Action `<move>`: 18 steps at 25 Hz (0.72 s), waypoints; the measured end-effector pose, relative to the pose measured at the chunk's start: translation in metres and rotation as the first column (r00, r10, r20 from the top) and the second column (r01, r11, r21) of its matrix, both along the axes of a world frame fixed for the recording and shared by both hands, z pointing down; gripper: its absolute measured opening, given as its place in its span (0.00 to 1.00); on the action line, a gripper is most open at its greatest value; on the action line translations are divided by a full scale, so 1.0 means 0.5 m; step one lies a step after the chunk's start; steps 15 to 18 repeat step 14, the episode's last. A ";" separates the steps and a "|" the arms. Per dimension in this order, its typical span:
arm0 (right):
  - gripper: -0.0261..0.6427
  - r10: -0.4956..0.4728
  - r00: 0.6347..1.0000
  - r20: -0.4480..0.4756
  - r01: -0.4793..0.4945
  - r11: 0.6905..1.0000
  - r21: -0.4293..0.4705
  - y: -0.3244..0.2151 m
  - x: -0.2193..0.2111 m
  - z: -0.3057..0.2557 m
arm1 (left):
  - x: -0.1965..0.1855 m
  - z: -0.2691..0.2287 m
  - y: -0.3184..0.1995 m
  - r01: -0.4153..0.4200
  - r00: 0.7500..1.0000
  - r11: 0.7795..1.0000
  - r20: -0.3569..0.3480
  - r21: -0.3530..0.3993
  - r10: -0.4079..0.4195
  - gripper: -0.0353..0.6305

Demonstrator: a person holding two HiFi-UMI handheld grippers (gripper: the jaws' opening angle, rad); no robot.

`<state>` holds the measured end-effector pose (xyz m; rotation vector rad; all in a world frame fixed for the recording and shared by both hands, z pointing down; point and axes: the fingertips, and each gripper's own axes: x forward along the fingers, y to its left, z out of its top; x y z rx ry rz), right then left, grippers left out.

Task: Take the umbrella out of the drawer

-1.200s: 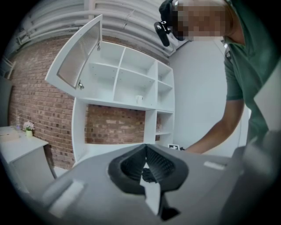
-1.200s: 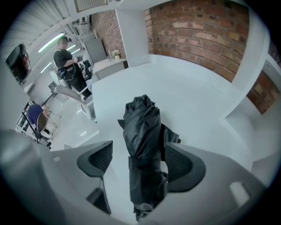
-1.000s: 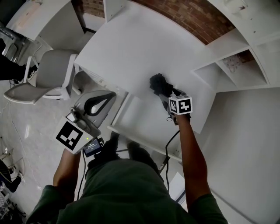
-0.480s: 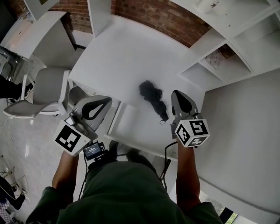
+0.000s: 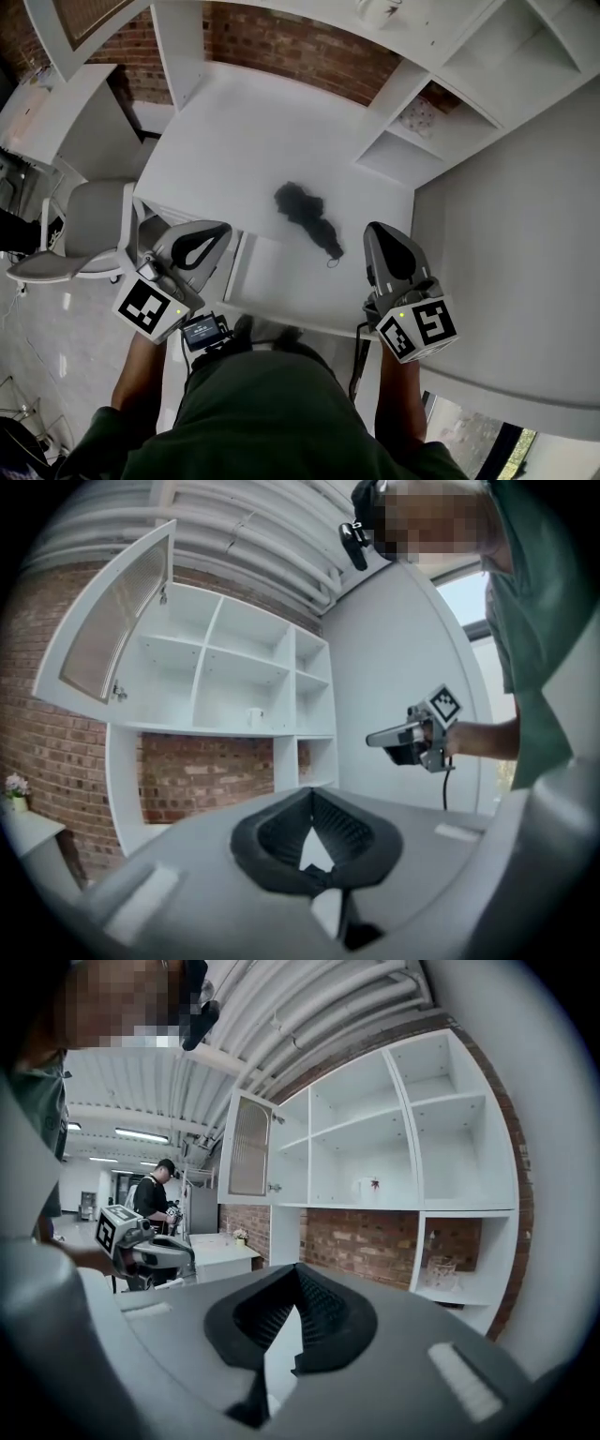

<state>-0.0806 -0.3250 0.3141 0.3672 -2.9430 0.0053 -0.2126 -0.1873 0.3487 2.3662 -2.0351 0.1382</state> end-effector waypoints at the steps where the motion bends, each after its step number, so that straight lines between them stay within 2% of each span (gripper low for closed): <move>1: 0.05 0.008 1.000 0.004 -0.008 1.000 0.005 0.005 0.013 -0.008 | 0.008 -0.003 0.000 -0.010 1.000 1.000 0.004 0.001 0.010 0.05; 9: 0.05 0.082 0.997 0.015 -0.082 0.996 0.035 0.038 0.121 -0.042 | 0.077 -0.028 -0.006 -0.086 0.996 0.996 0.028 0.017 0.086 0.05; 14: 0.05 0.118 0.993 0.011 -0.118 0.993 0.026 0.061 0.177 -0.045 | 0.111 -0.031 0.000 -0.104 0.994 0.995 0.047 0.003 0.104 0.05; 18: 0.05 0.118 0.993 0.011 -0.118 0.993 0.026 0.061 0.177 -0.045 | 0.111 -0.031 0.000 -0.104 0.994 0.995 0.047 0.003 0.104 0.05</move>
